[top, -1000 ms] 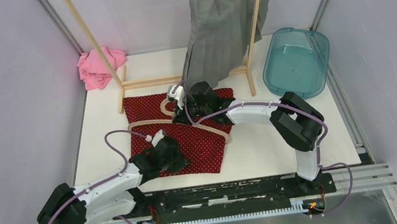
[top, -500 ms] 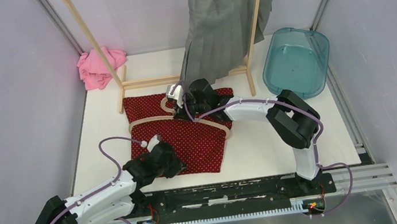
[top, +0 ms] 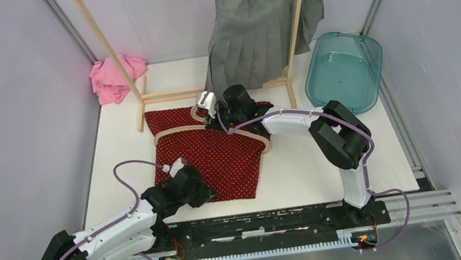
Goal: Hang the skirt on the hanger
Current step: Hang the skirt on the hanger.
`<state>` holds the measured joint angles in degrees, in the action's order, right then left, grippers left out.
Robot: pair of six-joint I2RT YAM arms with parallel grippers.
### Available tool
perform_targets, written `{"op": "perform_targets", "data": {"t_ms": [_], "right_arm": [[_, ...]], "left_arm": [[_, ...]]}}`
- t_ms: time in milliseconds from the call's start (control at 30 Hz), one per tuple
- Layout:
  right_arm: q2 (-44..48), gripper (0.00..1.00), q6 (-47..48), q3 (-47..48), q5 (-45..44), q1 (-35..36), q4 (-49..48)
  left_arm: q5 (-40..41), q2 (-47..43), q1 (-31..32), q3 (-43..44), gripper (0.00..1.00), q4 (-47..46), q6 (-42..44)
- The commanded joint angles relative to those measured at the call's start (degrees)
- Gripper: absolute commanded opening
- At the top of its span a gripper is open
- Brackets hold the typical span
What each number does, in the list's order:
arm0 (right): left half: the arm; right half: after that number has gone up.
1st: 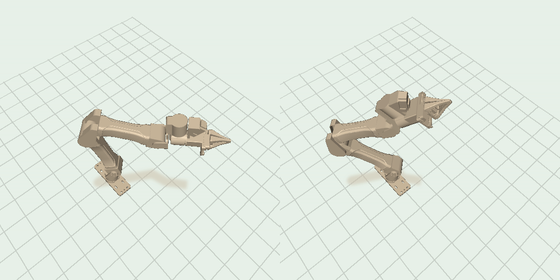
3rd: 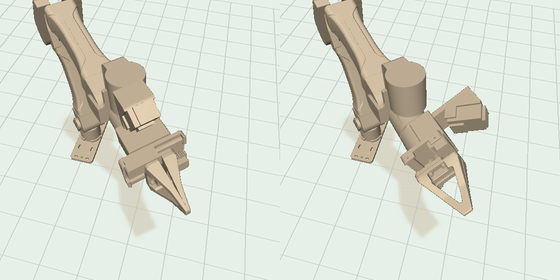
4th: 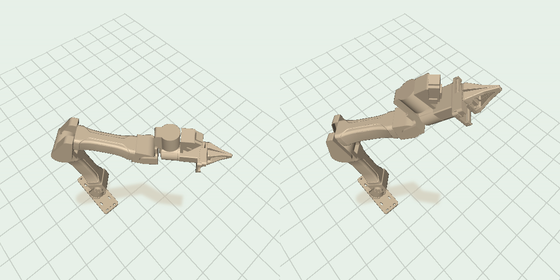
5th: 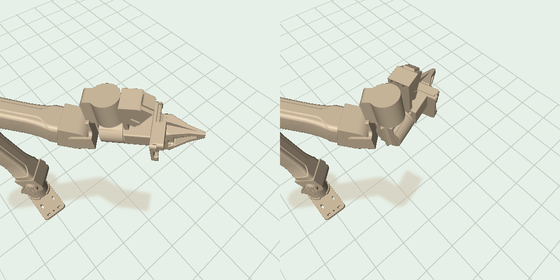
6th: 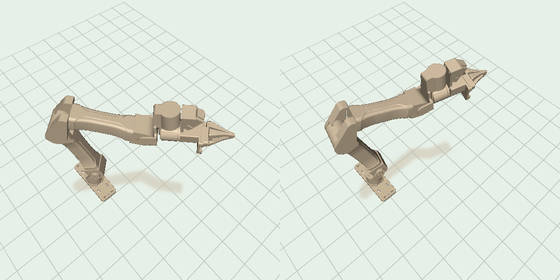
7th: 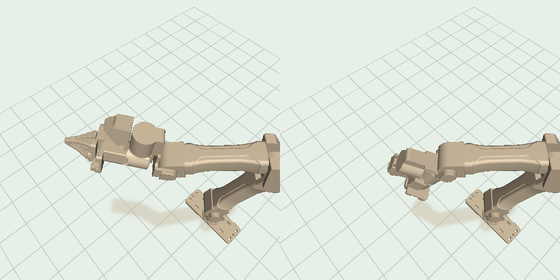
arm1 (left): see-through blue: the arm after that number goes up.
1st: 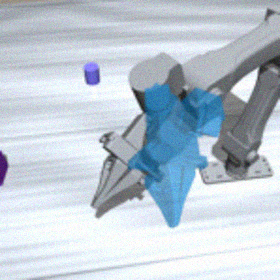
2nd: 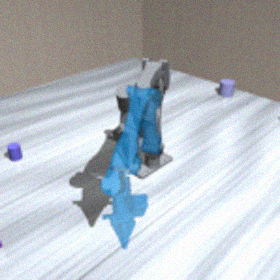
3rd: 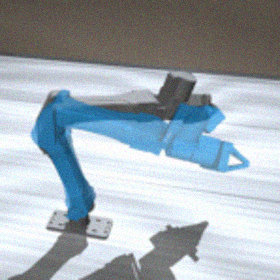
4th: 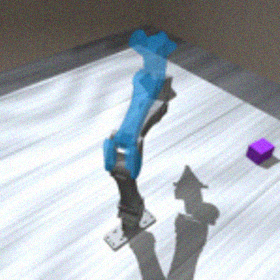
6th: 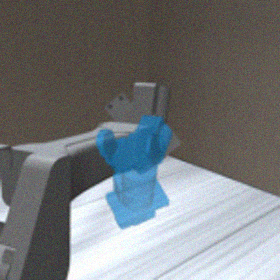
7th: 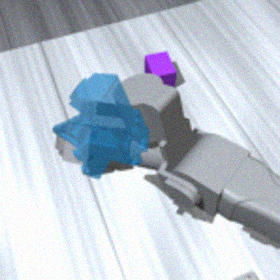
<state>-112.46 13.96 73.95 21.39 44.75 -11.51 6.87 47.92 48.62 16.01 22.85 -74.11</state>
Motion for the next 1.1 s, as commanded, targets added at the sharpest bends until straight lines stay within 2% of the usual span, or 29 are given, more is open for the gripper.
{"op": "perform_targets", "data": {"t_ms": [0,200,367,700,1067], "right_arm": [[-0.74,0.01,3.88,2.70,-3.78,-0.98,0.30],[1.01,0.01,2.21,2.44,-1.64,-0.86,1.37],[7.28,0.01,-0.03,-2.43,-1.37,-0.01,0.25],[18.67,0.01,2.14,-4.96,-2.01,2.02,8.18],[23.80,0.01,2.61,-6.05,-3.75,2.79,10.42]], "left_arm": [[-0.43,-0.45,0.25,-0.89,0.24,2.16,-1.87],[0.79,-1.60,0.22,1.01,0.26,3.76,-1.36],[2.91,-1.24,0.27,8.75,0.33,9.78,3.51],[4.50,-3.76,0.28,22.98,0.38,19.49,9.85],[3.33,-1.83,0.24,21.45,0.38,15.04,10.91]]}}
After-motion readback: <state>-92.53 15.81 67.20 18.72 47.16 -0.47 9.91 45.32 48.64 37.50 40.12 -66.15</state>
